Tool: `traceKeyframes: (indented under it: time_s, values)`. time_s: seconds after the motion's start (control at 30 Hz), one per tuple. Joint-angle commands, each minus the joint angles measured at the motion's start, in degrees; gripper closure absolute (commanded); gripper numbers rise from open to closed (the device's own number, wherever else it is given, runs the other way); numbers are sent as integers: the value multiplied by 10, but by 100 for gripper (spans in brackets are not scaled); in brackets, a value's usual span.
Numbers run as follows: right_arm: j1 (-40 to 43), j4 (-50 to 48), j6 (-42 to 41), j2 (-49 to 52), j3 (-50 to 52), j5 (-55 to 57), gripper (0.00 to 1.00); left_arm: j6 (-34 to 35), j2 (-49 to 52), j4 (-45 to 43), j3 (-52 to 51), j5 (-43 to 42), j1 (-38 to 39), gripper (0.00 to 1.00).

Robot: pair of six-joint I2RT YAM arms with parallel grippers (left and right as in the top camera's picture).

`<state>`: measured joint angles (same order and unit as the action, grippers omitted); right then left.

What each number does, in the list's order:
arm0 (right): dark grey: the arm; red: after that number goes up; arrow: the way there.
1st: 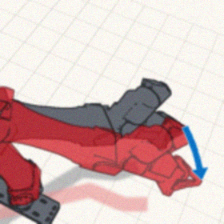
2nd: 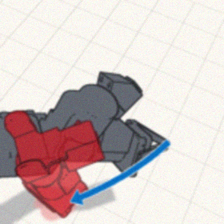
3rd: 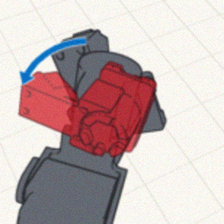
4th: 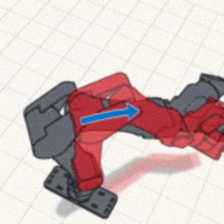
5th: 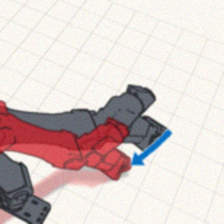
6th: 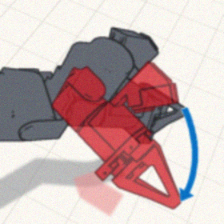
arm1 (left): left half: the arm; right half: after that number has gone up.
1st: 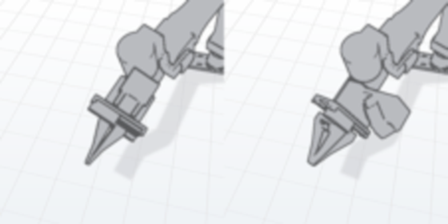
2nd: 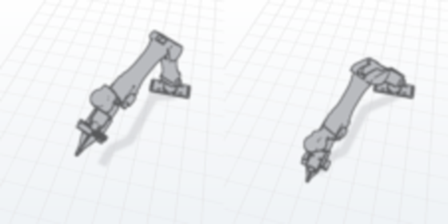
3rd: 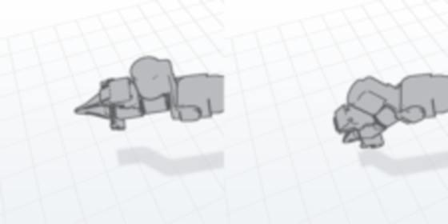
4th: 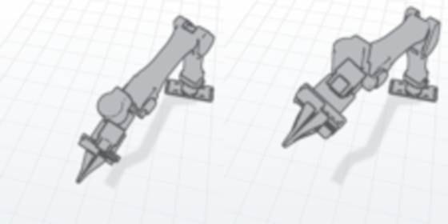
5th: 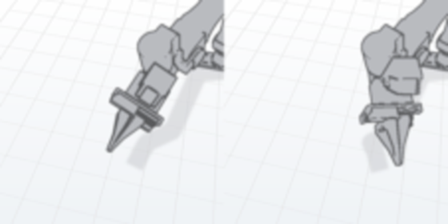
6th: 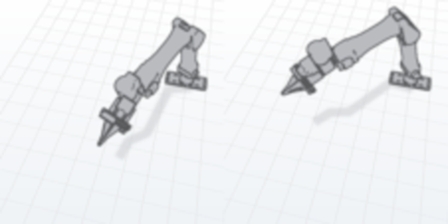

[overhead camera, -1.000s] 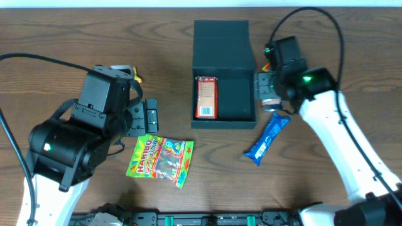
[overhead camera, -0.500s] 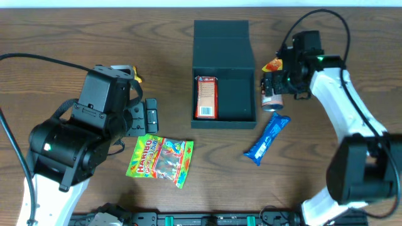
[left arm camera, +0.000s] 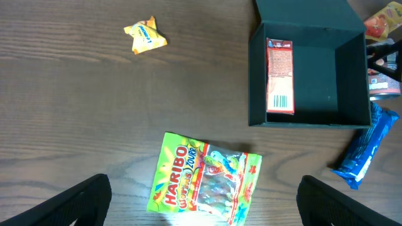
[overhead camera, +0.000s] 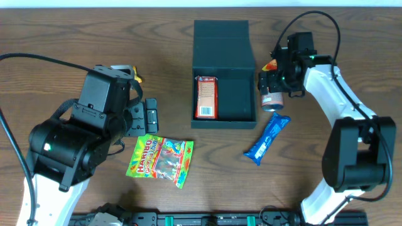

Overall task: Pack container
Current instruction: 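Grasp the Pringles can with the right gripper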

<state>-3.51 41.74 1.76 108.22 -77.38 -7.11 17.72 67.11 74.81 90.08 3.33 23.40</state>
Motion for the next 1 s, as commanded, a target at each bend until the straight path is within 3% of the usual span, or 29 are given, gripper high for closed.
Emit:
traceKeyframes:
  time_s: [0.0, 0.5, 0.77, 0.97]
  values:
    - [-6, -3, 5, 21, -1, -3, 6, -10, 1, 2, 9, 0, -2, 5]
    - [-8, -27, -7, 63, 3, 9, 8, -10, 1, 2, 9, 0, -2, 5]
    - [-7, -28, -6, 63, 3, 9, 28, -10, 1, 2, 9, 0, -2, 5]
    - [-7, -17, -6, 58, 2, 9, 31, -10, 1, 2, 9, 0, -2, 5]
